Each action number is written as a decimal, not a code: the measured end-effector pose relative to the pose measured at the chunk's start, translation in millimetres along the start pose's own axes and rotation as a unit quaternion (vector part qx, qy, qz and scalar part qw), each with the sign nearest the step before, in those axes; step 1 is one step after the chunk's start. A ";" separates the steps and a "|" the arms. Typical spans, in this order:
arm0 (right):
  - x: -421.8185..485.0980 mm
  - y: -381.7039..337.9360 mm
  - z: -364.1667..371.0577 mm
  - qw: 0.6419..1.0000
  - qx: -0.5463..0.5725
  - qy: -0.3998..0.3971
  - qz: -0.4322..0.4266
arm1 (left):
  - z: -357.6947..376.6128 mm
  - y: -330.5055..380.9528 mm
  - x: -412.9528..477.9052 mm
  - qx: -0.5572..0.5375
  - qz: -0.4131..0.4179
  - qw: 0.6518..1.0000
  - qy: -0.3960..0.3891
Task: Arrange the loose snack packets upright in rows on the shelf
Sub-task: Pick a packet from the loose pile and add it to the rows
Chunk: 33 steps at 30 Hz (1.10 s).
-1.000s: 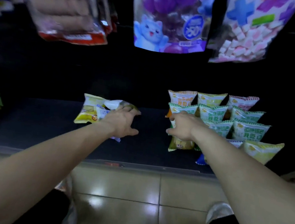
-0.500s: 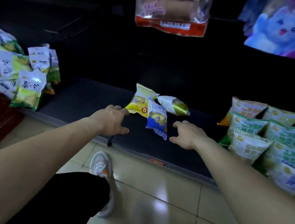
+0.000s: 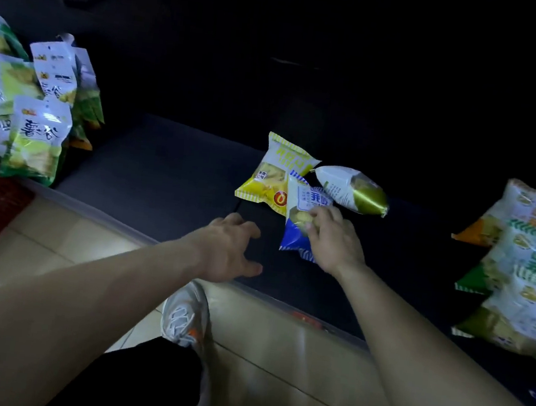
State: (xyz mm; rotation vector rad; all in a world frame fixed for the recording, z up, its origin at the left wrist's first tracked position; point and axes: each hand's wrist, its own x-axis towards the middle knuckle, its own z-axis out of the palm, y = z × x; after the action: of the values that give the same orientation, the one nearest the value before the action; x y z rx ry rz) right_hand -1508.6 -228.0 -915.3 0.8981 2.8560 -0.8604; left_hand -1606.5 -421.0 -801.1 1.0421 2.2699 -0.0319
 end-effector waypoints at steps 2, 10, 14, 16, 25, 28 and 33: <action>-0.2 -0.9 2.8 0.999 -0.018 0.029 -0.030 | 2.6 -1.4 2.3 0.001 -0.005 1.000 -0.006; 5.8 -4.8 10.0 0.994 0.042 0.002 0.097 | 2.4 -8.0 3.8 0.002 -0.025 1.000 -0.014; 0.3 -4.6 28.1 0.981 0.077 -0.091 0.156 | -0.3 -8.9 3.5 -0.001 -0.027 1.000 -0.014; -3.8 -3.7 33.9 0.981 0.069 -0.107 0.149 | -1.6 -10.0 3.7 0.002 -0.027 1.000 -0.012; -23.7 -3.1 21.8 0.990 0.070 -0.096 0.077 | -9.3 -16.9 3.1 0.017 -0.024 0.999 0.014; -37.1 -2.4 -5.1 0.992 0.059 -0.103 0.052 | -18.5 -13.1 1.5 0.013 -0.020 0.999 0.042; -75.3 -1.1 -78.0 0.992 0.063 -0.104 0.019 | -38.9 14.4 -12.4 -0.070 0.040 0.991 0.106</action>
State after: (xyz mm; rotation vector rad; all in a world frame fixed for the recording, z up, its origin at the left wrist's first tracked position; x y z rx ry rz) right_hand -1435.9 -227.8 -834.8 0.8184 2.6245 -1.0707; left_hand -1611.3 -408.9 -759.8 1.1049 2.3765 0.2815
